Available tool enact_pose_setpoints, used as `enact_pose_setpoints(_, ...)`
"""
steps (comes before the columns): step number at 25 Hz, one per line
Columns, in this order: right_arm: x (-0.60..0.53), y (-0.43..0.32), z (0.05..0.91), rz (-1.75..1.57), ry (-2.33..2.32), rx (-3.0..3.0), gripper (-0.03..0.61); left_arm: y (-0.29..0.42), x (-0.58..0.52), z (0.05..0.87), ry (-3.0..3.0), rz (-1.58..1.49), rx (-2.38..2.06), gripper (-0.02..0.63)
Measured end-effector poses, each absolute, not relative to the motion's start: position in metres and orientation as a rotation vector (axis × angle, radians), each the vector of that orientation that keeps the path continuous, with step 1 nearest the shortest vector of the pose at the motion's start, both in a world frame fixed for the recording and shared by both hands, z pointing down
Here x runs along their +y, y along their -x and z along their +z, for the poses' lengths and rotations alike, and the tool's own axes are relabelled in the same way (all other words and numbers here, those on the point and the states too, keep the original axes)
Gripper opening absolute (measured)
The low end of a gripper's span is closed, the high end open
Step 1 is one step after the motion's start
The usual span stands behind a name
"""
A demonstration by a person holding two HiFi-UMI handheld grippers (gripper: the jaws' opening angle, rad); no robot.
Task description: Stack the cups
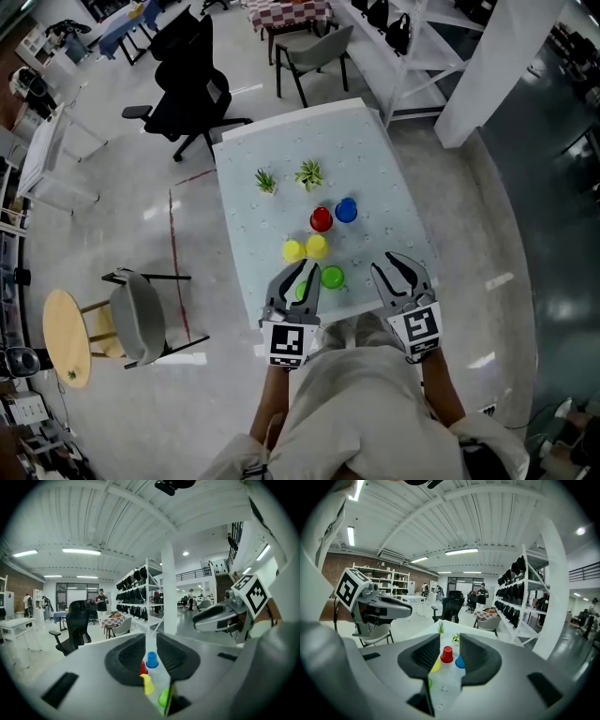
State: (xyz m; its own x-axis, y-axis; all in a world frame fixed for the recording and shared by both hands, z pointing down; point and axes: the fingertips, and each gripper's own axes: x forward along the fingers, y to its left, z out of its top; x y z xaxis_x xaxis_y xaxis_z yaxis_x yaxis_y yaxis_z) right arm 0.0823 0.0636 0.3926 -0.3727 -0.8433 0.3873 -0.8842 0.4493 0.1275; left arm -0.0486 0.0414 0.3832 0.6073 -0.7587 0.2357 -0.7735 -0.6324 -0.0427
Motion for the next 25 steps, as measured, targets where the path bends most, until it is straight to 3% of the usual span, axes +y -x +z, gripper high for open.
enact_pose_setpoints(25,-0.051,-0.110,0.477,0.233,-1.128,-2.381,0.126,0.005,-0.030,0.444,-2.554,0.520,-1.455,0.071)
